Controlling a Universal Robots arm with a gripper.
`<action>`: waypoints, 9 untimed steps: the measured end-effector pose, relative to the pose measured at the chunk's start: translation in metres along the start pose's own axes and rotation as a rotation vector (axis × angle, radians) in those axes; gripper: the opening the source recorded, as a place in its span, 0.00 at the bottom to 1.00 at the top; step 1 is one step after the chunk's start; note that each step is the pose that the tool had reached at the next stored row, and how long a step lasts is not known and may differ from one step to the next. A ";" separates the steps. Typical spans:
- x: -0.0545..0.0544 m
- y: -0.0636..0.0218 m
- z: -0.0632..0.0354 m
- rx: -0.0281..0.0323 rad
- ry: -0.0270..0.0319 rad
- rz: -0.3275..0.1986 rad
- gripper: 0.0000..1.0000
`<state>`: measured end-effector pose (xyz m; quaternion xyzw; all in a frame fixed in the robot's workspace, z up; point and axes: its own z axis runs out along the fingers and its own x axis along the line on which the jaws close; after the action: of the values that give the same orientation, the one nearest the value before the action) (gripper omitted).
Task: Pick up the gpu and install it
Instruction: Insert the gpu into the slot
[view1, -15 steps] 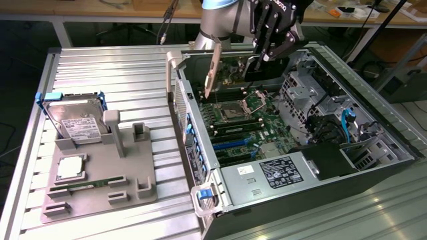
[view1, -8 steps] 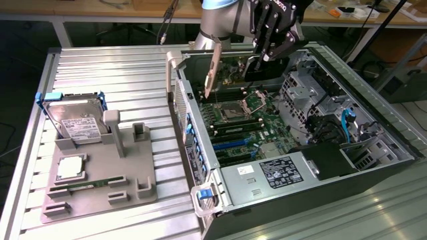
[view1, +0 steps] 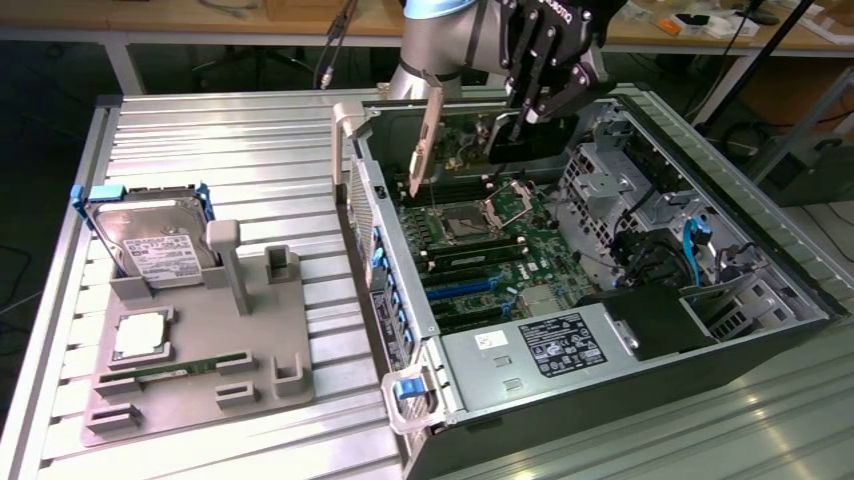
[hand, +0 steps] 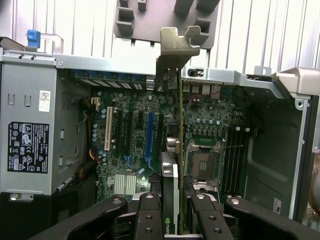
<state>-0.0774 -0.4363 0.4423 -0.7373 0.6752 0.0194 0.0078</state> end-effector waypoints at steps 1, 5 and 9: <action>0.000 0.0000 0.0009 0.0001 -0.0001 0.000 0.27; 0.000 -0.0004 0.0077 -0.0003 0.0000 0.000 0.27; 0.001 -0.0008 0.0128 -0.0011 -0.0002 0.001 0.27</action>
<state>-0.0768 -0.4364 0.4295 -0.7371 0.6754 0.0199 0.0075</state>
